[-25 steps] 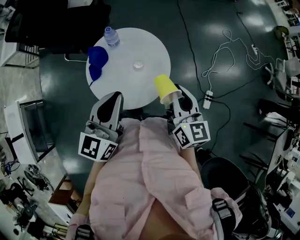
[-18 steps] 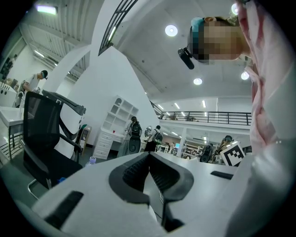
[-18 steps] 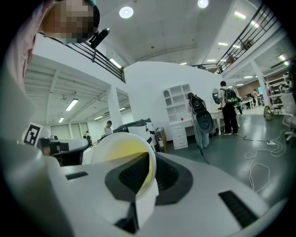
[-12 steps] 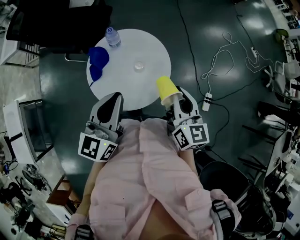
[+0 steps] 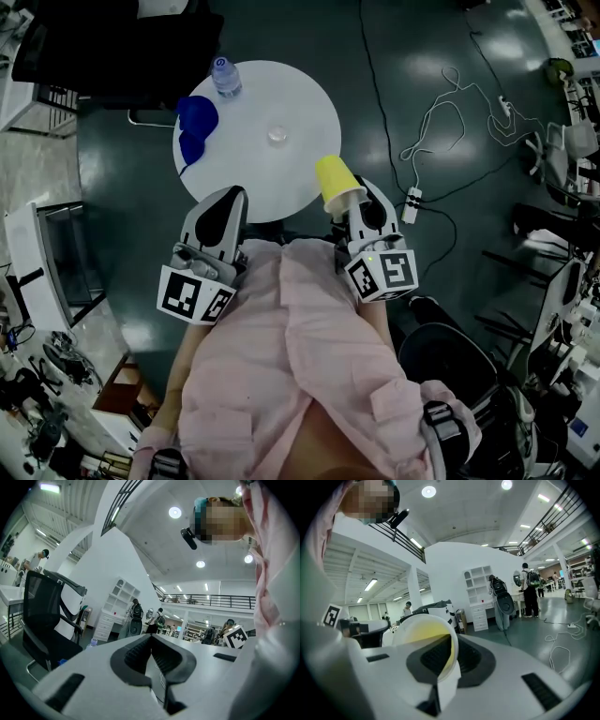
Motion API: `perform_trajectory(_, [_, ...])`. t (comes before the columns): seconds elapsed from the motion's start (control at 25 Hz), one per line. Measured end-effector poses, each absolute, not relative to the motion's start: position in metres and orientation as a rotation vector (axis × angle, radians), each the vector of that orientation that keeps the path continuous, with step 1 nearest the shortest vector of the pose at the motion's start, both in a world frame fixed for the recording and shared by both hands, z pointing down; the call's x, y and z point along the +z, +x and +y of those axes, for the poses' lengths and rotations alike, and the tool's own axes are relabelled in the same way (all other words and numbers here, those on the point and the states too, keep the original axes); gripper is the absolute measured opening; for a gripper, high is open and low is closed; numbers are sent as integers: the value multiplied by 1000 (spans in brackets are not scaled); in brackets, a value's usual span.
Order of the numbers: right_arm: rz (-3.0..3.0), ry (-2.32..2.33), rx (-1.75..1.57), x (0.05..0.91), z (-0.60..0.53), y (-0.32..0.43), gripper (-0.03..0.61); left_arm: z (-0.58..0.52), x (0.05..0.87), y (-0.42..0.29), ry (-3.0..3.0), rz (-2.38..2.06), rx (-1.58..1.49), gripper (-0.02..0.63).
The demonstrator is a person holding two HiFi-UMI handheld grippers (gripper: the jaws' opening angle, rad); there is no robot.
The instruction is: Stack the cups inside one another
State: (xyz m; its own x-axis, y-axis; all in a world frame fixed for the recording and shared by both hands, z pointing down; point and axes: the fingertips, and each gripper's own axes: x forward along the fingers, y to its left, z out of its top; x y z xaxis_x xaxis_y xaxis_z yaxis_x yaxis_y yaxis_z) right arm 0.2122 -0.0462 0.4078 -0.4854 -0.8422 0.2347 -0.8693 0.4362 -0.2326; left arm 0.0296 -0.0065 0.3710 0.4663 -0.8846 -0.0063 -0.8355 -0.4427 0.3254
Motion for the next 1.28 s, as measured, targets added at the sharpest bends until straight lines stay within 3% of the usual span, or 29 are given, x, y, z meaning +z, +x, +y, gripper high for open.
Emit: perform_trajectory(1.28, [-2592,1526,525,411,-41,200,41,5,370,15,2417,-1507,-283,18])
